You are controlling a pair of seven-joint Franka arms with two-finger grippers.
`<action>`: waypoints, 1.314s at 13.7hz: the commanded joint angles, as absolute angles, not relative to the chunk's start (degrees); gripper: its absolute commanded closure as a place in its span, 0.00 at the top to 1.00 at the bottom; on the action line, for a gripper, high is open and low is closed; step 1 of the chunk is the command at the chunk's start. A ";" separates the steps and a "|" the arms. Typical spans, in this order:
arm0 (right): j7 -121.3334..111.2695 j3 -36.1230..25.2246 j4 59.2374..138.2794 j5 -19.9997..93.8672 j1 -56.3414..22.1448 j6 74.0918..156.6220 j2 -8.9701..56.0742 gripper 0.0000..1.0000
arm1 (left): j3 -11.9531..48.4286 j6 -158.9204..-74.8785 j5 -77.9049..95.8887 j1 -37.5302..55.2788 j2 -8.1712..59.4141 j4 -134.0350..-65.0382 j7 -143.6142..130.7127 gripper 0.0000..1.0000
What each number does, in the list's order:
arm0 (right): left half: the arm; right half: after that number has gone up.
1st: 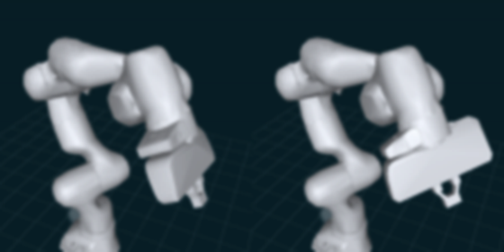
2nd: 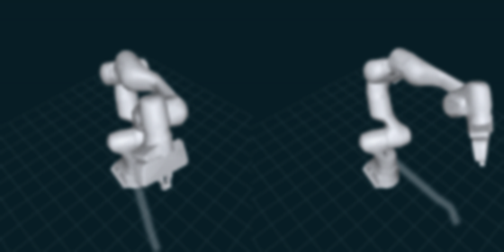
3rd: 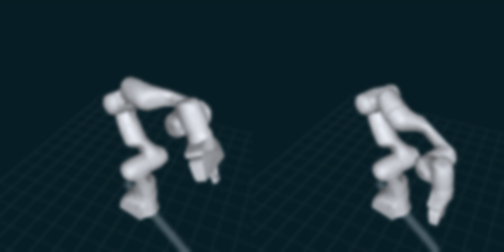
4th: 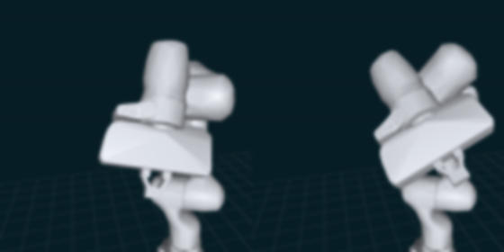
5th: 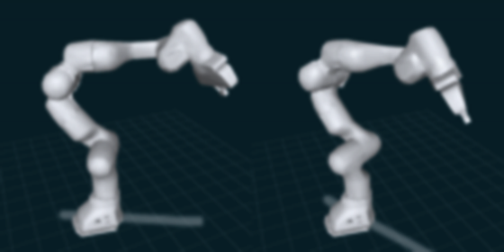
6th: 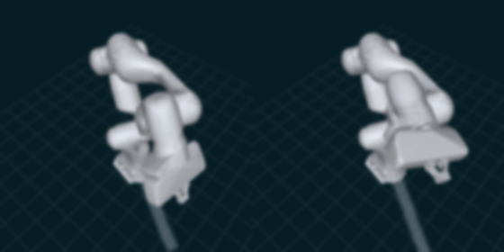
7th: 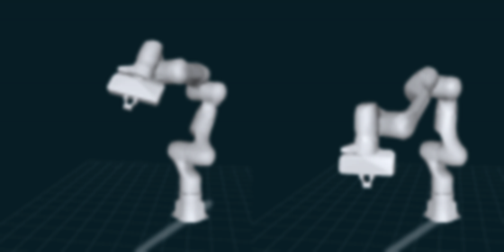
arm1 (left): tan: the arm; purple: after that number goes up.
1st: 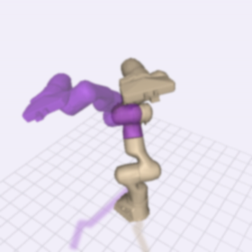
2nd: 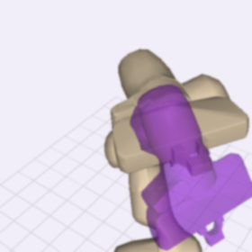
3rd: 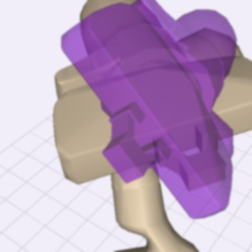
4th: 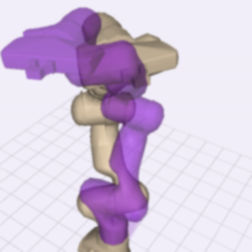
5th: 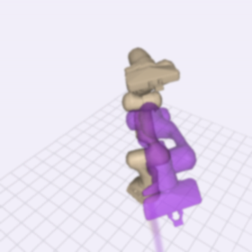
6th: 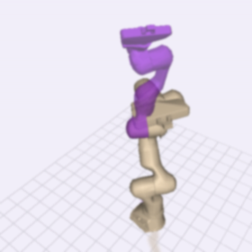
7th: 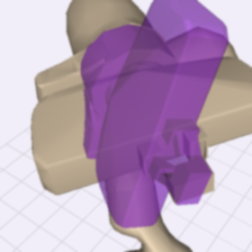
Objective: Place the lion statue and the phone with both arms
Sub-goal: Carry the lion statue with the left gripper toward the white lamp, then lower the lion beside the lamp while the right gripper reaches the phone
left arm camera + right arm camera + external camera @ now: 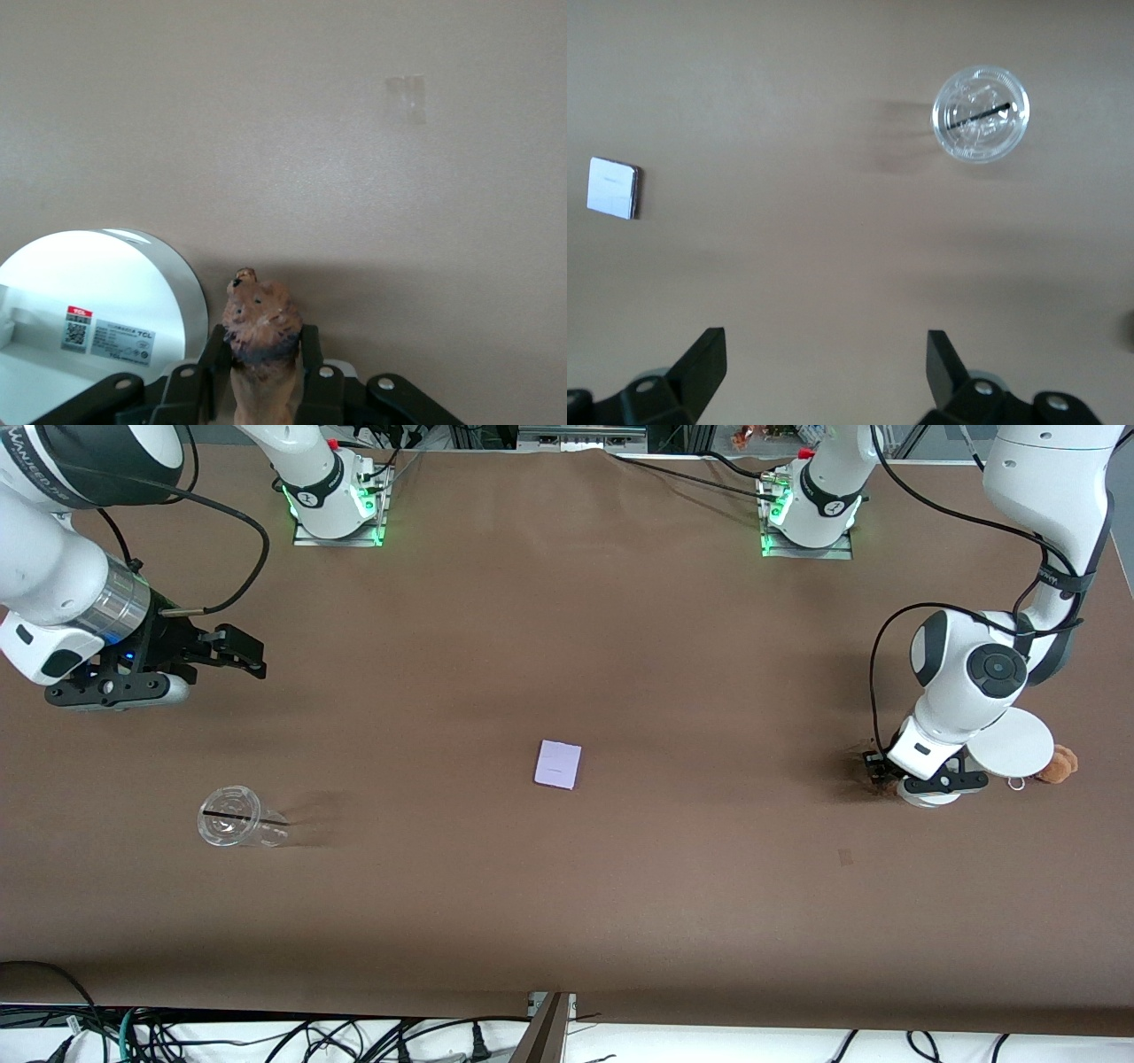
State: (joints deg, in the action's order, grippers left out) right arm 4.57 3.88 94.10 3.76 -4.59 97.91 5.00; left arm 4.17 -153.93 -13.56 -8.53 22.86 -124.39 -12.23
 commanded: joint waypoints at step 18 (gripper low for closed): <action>41.97 5.10 84.82 4.57 -27.76 124.77 36.19 1.00 | 6.23 -154.26 -14.94 -8.35 20.31 -124.81 -12.30 1.00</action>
